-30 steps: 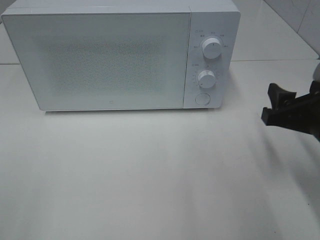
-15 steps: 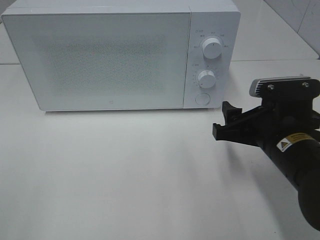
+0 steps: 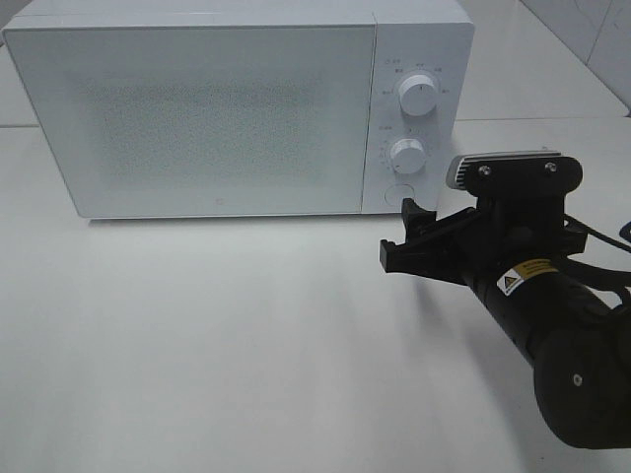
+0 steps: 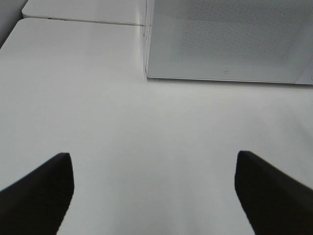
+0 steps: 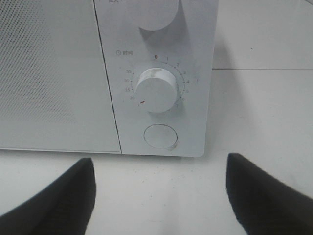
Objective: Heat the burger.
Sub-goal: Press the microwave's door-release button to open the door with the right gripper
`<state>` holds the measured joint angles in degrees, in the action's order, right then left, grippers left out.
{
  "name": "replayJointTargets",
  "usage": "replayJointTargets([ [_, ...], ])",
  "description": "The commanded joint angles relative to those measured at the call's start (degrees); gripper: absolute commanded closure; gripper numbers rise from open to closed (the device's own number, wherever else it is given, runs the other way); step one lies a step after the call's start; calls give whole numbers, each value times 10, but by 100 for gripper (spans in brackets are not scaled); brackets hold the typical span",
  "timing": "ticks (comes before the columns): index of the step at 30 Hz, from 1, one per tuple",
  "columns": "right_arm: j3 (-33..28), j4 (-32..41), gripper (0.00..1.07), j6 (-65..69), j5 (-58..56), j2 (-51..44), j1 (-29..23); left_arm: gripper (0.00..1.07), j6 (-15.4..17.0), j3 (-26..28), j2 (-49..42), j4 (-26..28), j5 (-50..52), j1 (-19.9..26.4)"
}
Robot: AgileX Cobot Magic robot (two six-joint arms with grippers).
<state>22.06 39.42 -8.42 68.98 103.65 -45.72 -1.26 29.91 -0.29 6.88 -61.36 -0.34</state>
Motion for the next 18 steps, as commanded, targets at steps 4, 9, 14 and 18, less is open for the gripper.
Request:
replayJointTargets([
  [4,4,1,48,121,18,-2,-1,25,-1,-3,-3,6,-1,0],
  [9,4,-1,71,360,18,-2,-1,25,-1,-3,-3,6,-1,0],
  [14,4,-10,87,584,18,-2,-1,25,-1,-3,-3,6,-1,0],
  [18,4,-24,94,677,13,-2,-1,25,-1,-3,-3,6,-1,0],
])
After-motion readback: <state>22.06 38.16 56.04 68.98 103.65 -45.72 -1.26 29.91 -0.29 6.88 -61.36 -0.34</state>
